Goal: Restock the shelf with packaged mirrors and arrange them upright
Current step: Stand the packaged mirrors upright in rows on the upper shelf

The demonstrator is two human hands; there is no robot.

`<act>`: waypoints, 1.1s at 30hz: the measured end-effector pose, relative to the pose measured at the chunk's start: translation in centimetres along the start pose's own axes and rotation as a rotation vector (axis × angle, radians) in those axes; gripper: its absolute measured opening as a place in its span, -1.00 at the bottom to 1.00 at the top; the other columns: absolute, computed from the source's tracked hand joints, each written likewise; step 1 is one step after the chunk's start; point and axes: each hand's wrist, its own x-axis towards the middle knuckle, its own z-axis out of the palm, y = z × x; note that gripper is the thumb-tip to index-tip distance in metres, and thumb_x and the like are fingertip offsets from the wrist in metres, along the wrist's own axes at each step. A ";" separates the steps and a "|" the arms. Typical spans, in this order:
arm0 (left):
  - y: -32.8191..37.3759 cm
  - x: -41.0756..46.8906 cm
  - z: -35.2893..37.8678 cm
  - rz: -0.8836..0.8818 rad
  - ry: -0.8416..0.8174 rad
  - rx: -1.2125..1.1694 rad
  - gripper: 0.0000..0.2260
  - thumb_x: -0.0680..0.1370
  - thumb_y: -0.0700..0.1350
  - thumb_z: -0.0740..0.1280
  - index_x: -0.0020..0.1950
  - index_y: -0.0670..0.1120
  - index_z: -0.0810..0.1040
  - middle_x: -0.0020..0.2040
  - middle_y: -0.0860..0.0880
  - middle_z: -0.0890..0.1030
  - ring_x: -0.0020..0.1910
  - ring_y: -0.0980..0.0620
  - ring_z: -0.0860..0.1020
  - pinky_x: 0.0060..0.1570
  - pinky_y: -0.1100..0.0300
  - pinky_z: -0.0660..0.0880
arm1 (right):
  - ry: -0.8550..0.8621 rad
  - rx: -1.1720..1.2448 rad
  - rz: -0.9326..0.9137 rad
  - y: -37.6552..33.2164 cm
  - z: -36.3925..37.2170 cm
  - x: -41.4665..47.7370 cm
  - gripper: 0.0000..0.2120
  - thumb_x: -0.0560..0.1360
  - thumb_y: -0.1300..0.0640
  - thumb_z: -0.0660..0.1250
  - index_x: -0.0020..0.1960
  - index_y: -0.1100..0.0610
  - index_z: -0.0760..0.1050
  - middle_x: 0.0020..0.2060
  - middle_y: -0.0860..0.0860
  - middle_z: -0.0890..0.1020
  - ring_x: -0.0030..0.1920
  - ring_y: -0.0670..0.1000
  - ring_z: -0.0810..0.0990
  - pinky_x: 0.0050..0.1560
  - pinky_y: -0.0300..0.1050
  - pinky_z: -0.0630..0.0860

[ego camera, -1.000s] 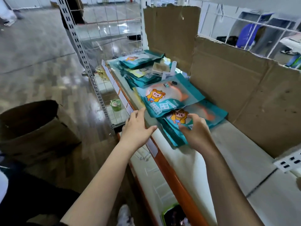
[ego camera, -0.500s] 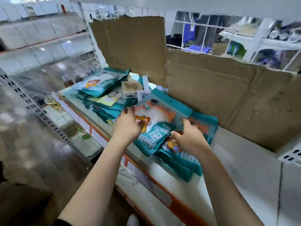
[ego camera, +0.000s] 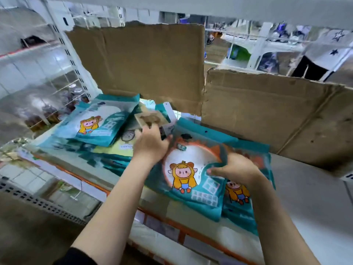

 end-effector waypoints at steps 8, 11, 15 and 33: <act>-0.2 4.4 -0.2 0.086 0.066 0.188 -0.67 0.55 -0.07 0.21 0.21 -0.25 0.45 0.23 -0.26 0.48 0.27 -0.31 0.29 0.22 -0.06 0.27 | 0.055 0.189 0.077 -1.6 0.1 1.5 0.16 0.31 -0.06 0.54 0.54 0.01 -0.28 0.19 0.14 0.53 0.03 0.07 0.56 -0.11 -0.14 0.46; 0.3 5.1 1.2 0.087 -0.176 0.233 -0.55 0.59 0.03 0.17 0.44 -0.13 0.28 0.51 -0.20 0.11 0.46 -0.29 0.05 0.42 -0.12 0.09 | 0.058 0.289 0.107 -0.9 0.4 1.9 0.20 0.29 0.00 0.56 0.53 0.01 -0.31 0.21 0.13 0.52 -0.02 0.03 0.54 -0.14 -0.17 0.44; 0.9 6.5 1.6 0.086 -0.251 0.347 -0.52 0.60 0.10 0.13 0.51 0.02 0.19 0.55 -0.15 -0.14 0.51 -0.24 -0.17 0.44 -0.15 -0.21 | 0.098 0.392 0.121 -0.9 0.4 2.3 -0.26 0.30 0.04 0.55 0.33 0.12 0.23 0.03 -0.01 0.50 -0.08 -0.03 0.55 -0.12 -0.18 0.51; 0.0 5.4 0.2 0.036 0.169 -0.697 -0.87 0.51 -0.11 0.38 -0.09 -0.15 0.48 -0.20 -0.02 0.52 -0.19 -0.01 0.44 -0.25 0.24 0.23 | 0.497 0.572 0.257 1.2 1.0 3.5 -0.98 0.48 0.22 0.33 -0.13 0.15 0.51 -0.06 0.18 0.61 0.00 0.20 0.55 0.02 0.04 0.48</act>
